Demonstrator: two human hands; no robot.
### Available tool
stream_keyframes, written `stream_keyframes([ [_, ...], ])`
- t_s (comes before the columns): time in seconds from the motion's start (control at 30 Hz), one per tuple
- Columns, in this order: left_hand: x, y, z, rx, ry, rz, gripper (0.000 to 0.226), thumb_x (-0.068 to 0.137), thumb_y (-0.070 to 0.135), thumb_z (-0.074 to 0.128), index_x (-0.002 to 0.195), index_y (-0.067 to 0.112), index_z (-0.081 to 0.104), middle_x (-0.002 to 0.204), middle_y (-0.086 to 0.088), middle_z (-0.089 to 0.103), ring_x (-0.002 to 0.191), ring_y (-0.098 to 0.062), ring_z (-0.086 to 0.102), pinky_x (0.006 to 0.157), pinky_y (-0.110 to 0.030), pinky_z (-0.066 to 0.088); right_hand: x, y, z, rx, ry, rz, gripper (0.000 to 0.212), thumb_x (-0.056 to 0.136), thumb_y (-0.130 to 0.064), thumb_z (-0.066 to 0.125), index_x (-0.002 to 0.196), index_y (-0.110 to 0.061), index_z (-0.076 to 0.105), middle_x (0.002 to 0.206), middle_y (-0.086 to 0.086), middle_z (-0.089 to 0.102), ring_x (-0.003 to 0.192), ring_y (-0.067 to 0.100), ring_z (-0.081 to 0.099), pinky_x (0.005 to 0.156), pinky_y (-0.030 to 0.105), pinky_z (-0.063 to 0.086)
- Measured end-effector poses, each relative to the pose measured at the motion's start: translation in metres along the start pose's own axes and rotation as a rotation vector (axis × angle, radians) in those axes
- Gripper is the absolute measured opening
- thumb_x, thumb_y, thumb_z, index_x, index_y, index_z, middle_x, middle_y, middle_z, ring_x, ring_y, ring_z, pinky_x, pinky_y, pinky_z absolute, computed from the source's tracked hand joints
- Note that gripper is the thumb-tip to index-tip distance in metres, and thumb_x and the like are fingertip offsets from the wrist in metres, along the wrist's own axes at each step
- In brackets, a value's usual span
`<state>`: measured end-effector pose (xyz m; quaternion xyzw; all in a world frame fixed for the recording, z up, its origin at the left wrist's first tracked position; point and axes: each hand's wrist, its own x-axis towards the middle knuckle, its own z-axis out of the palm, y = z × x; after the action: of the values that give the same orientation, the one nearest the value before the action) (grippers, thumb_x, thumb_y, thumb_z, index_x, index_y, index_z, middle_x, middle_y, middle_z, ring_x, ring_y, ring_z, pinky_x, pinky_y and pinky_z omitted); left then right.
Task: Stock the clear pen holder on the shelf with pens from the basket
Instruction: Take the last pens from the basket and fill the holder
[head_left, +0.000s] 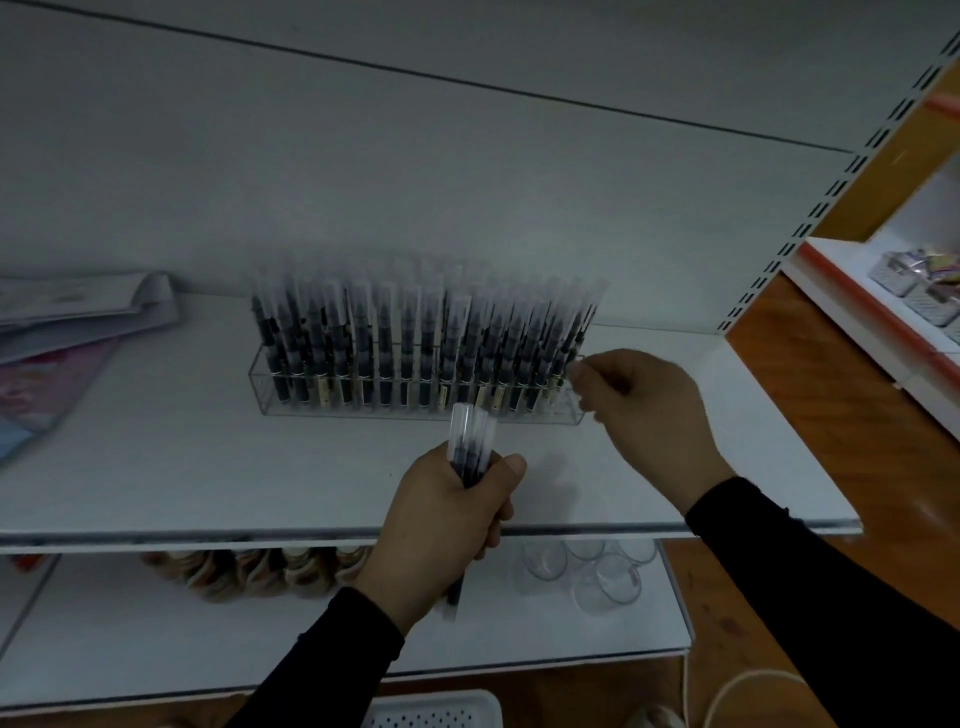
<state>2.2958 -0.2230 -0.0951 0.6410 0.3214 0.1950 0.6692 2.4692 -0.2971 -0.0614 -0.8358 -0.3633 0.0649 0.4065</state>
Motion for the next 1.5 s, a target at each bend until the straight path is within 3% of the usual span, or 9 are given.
stream_keyframes([
  [0.23, -0.002, 0.000, 0.004, 0.038, -0.126, 0.009, 0.030, 0.095, 0.022, 0.056, 0.068, 0.010, 0.059, 0.047, 0.005, 0.055, 0.043, -0.009, 0.049, 0.045, -0.022, 0.042, -0.033, -0.006, 0.015, 0.308, -0.515, 0.143, 0.014, 0.090, -0.029, 0.064, 0.096, -0.022, 0.074, 0.083, -0.008, 0.073, 0.078, 0.006, 0.065, 0.075, 0.024, 0.054],
  [0.37, -0.002, 0.000, 0.003, 0.041, -0.186, 0.008, 0.035, 0.096, 0.027, 0.054, 0.073, 0.001, 0.063, 0.053, -0.001, 0.060, 0.045, -0.012, 0.051, 0.046, -0.022, 0.042, -0.036, 0.001, 0.014, 0.444, -0.639, 0.146, 0.020, 0.091, -0.024, 0.064, 0.101, -0.007, 0.071, 0.087, 0.014, 0.069, 0.080, 0.019, 0.062, 0.091, 0.045, 0.051],
  [0.47, -0.002, 0.000, 0.004, 0.008, -0.225, -0.017, 0.036, 0.097, 0.025, 0.053, 0.074, 0.001, 0.064, 0.059, -0.006, 0.063, 0.047, -0.013, 0.054, 0.047, -0.024, 0.045, -0.036, 0.001, 0.012, 0.493, -0.672, 0.115, 0.022, 0.093, -0.016, 0.062, 0.093, 0.006, 0.065, 0.081, 0.025, 0.064, 0.068, 0.024, 0.061, 0.080, 0.041, 0.052],
  [0.67, -0.001, -0.001, 0.006, -0.144, -0.203, -0.101, 0.023, 0.097, 0.019, 0.051, 0.099, 0.000, 0.064, 0.073, -0.011, 0.068, 0.056, -0.019, 0.062, 0.054, -0.027, 0.054, -0.017, -0.003, -0.002, 0.572, -0.325, 0.233, 0.011, 0.091, -0.018, 0.061, 0.089, -0.010, 0.068, 0.088, 0.008, 0.072, 0.081, 0.014, 0.068, 0.068, 0.021, 0.054],
  [0.97, 0.004, -0.005, 0.003, -0.153, -0.003, -0.132, 0.031, 0.099, 0.032, 0.046, 0.096, 0.006, 0.062, 0.067, -0.008, 0.064, 0.052, -0.019, 0.059, 0.048, -0.027, 0.050, 0.030, -0.010, -0.049, 0.528, 0.229, 0.020, 0.013, 0.096, -0.013, 0.057, 0.094, -0.005, 0.067, 0.081, 0.005, 0.068, 0.072, 0.007, 0.065, 0.073, 0.020, 0.055],
  [1.13, 0.002, -0.004, 0.003, -0.100, -0.028, -0.112, 0.033, 0.099, 0.034, 0.045, 0.095, 0.005, 0.060, 0.057, -0.005, 0.055, 0.045, -0.015, 0.050, 0.044, -0.025, 0.043, 0.039, -0.006, -0.045, 0.254, 0.268, -0.125, 0.013, 0.094, -0.023, 0.058, 0.086, -0.027, 0.067, 0.082, -0.002, 0.072, 0.079, 0.014, 0.069, 0.083, 0.038, 0.058],
  [1.23, 0.002, -0.004, 0.003, -0.103, -0.028, -0.132, 0.028, 0.098, 0.032, 0.048, 0.087, 0.006, 0.054, 0.052, -0.002, 0.043, 0.040, -0.012, 0.037, 0.041, -0.023, 0.034, 0.038, -0.004, -0.040, 0.133, 0.263, -0.168, 0.012, 0.095, -0.025, 0.056, 0.089, -0.023, 0.067, 0.084, -0.005, 0.071, 0.080, 0.013, 0.068, 0.083, 0.041, 0.057],
  [1.37, 0.005, -0.007, 0.002, -0.107, -0.052, -0.166, 0.024, 0.094, 0.026, 0.056, 0.079, 0.014, 0.041, 0.057, -0.001, 0.037, 0.043, -0.011, 0.031, 0.043, -0.025, 0.028, 0.038, -0.005, -0.035, 0.021, 0.245, -0.209, 0.014, 0.096, -0.029, 0.056, 0.097, -0.019, 0.067, 0.086, -0.007, 0.070, 0.081, 0.010, 0.067, 0.081, 0.031, 0.055],
  [1.5, 0.007, -0.007, 0.000, -0.216, -0.078, -0.210, 0.012, 0.090, 0.012, 0.053, 0.088, 0.011, 0.042, 0.065, -0.005, 0.043, 0.049, -0.016, 0.035, 0.047, -0.029, 0.030, 0.037, 0.000, -0.024, -0.101, 0.213, -0.223, 0.016, 0.095, -0.026, 0.057, 0.098, -0.015, 0.068, 0.085, -0.003, 0.070, 0.079, 0.011, 0.065, 0.071, 0.007, 0.044],
])
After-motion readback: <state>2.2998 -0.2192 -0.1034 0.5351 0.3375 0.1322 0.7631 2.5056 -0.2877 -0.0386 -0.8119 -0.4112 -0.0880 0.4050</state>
